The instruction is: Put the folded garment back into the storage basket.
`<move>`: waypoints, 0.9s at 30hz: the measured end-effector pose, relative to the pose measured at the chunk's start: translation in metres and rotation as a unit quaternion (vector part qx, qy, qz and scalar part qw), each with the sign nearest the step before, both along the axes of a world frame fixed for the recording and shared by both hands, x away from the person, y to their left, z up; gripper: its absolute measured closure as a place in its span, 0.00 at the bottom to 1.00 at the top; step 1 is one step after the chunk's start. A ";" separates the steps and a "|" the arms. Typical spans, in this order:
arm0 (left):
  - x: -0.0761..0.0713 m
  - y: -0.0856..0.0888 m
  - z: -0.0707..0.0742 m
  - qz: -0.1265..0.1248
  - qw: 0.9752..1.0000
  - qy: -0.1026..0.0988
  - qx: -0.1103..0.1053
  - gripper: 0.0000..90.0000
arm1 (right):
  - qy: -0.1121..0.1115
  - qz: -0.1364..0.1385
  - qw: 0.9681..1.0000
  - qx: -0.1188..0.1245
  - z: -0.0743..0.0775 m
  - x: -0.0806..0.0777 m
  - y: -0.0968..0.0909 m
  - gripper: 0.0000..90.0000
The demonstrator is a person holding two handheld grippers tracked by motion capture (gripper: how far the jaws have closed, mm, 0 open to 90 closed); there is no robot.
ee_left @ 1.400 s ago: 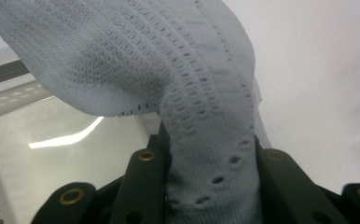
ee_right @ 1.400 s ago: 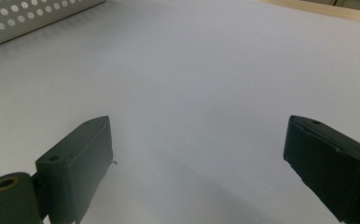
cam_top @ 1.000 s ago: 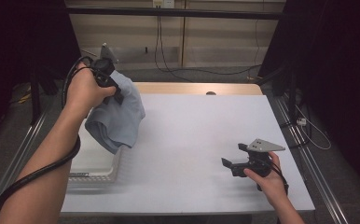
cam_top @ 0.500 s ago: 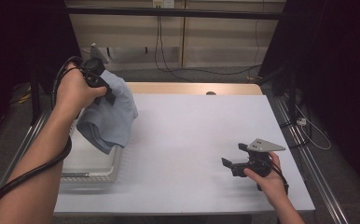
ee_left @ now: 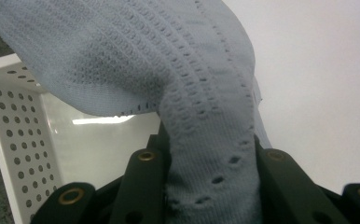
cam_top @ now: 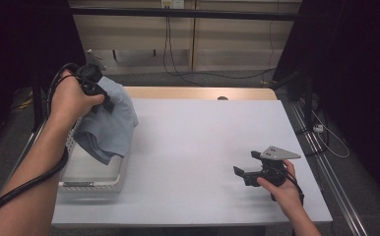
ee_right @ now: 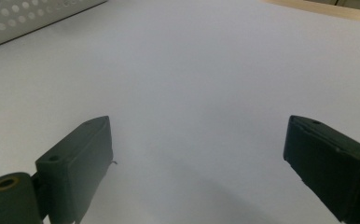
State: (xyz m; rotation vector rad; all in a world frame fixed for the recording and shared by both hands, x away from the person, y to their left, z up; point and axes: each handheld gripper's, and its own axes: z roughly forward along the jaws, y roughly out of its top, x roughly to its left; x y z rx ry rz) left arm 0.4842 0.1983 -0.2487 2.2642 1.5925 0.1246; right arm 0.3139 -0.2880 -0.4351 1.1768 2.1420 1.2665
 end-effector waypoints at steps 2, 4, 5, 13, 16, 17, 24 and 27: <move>0.000 0.002 -0.003 -0.002 1.000 0.005 0.002 0.80 | 0.000 0.000 1.000 0.000 0.000 0.000 0.000 0.09; 0.001 0.004 -0.006 0.002 1.000 0.005 0.005 0.80 | 0.000 0.001 1.000 -0.001 0.000 0.000 0.000 0.09; 0.001 0.005 -0.007 0.003 1.000 0.005 0.007 0.80 | 0.000 0.001 1.000 -0.001 0.000 0.000 0.000 0.09; 0.000 0.014 -0.014 0.011 1.000 0.003 0.017 0.80 | 0.000 0.000 1.000 0.000 0.000 0.000 0.000 0.09; 0.000 0.017 -0.017 0.011 1.000 0.002 0.019 0.80 | 0.000 -0.001 1.000 0.000 0.000 0.000 0.000 0.09; -0.001 0.017 -0.018 0.014 1.000 0.000 0.018 0.80 | 0.001 0.000 1.000 -0.001 0.000 0.000 0.000 0.09; -0.003 0.023 -0.023 0.017 0.999 0.001 0.028 0.80 | 0.000 0.002 1.000 -0.001 0.000 0.000 0.001 0.09; -0.003 0.024 -0.026 0.015 0.999 0.003 0.030 0.80 | 0.000 0.001 1.000 -0.002 0.000 0.000 0.001 0.09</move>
